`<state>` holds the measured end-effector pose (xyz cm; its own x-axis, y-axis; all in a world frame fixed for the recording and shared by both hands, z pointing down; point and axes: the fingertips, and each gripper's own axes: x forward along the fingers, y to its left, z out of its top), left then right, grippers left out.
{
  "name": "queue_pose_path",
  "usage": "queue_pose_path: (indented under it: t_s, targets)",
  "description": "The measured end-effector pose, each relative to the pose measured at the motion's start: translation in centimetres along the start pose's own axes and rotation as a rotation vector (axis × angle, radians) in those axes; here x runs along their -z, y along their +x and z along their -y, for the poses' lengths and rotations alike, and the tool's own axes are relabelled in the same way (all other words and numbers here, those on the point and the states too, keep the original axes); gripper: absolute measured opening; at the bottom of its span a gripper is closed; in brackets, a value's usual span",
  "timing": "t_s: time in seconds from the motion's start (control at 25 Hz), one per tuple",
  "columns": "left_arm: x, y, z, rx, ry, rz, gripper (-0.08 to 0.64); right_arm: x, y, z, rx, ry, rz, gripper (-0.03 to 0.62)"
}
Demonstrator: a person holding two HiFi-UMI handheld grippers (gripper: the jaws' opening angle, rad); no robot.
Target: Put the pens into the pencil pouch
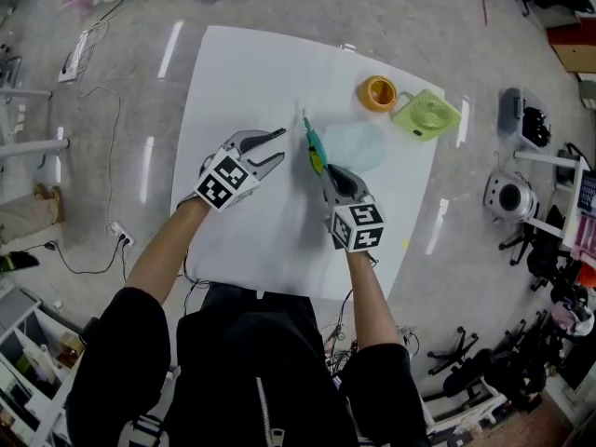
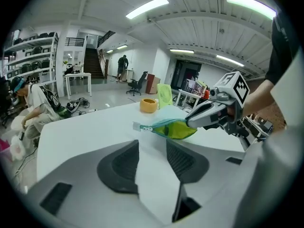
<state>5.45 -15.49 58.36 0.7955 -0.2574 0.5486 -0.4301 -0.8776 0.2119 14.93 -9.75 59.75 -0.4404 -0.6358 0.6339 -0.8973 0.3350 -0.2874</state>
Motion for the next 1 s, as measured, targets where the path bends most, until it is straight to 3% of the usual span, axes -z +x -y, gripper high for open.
queue_pose_path:
  t_s: [0.48,0.72,1.0]
  targets:
    - [5.9,-5.6,-4.3,-0.091,-0.020,-0.124,0.218,0.1,0.3,-0.1,-0.004,0.007,-0.009,0.044]
    - [9.7,-5.5,-4.6,-0.091,-0.034,-0.215,0.216,0.3,0.3,-0.3,-0.004,0.008,-0.013,0.045]
    - [11.3,-3.7,-5.2,-0.091,-0.014,-0.260,0.168,0.5,0.3,-0.3,0.002,0.013,-0.019,0.046]
